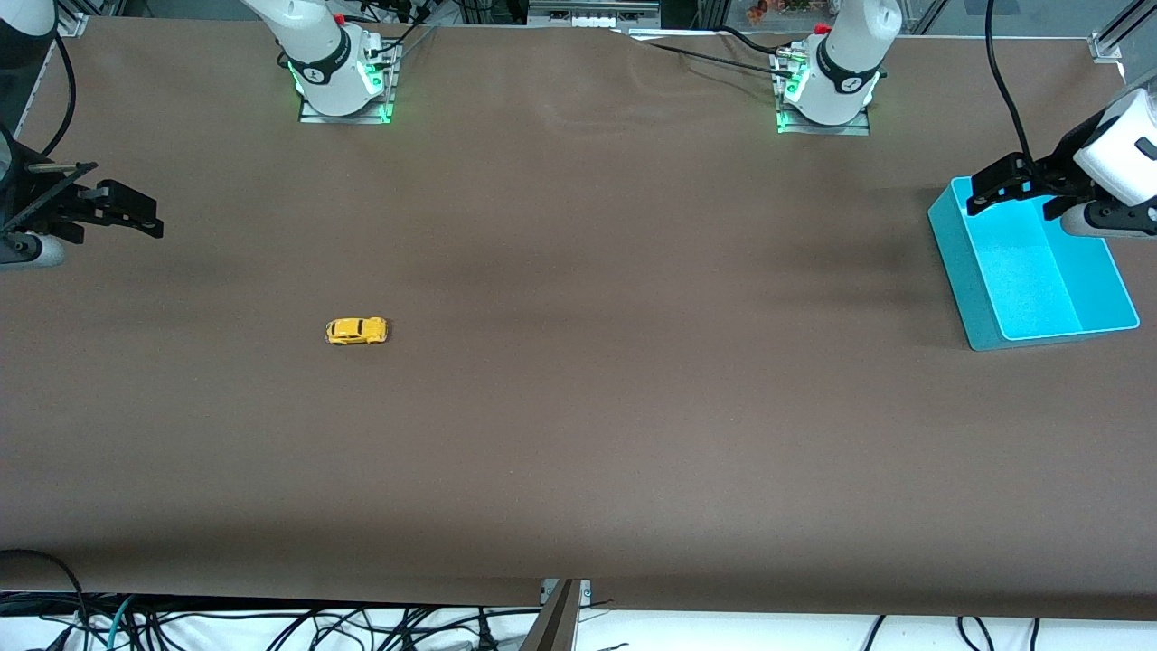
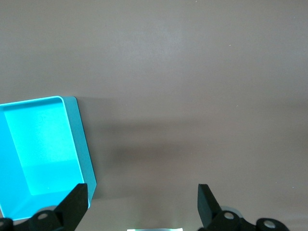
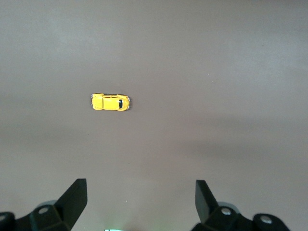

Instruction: Wind and store yellow beetle car

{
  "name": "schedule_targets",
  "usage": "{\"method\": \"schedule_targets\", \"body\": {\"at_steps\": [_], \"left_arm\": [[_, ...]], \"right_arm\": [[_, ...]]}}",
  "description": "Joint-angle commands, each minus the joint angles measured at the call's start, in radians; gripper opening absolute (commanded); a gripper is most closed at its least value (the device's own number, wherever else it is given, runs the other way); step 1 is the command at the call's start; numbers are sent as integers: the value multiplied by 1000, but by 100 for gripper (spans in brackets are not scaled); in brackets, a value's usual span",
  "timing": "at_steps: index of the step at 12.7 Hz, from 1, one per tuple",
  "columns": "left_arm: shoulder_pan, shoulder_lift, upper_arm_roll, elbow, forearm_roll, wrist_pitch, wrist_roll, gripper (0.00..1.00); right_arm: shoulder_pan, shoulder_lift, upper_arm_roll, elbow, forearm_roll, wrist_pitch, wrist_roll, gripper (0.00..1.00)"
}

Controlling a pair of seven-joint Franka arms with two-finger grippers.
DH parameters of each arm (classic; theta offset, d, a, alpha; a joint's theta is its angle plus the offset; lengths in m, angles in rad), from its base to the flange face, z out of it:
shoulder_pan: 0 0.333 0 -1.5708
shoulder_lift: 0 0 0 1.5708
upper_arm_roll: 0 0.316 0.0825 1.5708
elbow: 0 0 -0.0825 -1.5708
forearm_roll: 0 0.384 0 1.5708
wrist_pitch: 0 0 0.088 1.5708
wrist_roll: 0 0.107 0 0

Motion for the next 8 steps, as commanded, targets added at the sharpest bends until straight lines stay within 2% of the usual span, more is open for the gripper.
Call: {"method": "schedule_targets", "body": {"at_steps": [1,8], "left_arm": [[6,1,6,21,-7,-14,20,100],[6,0,3,21,-8,-17,20,100]], "right_arm": [[-9,-6,13,2,-12,-11,-2,99],[-8,-3,13,9,-11,-9,-3,99]]}}
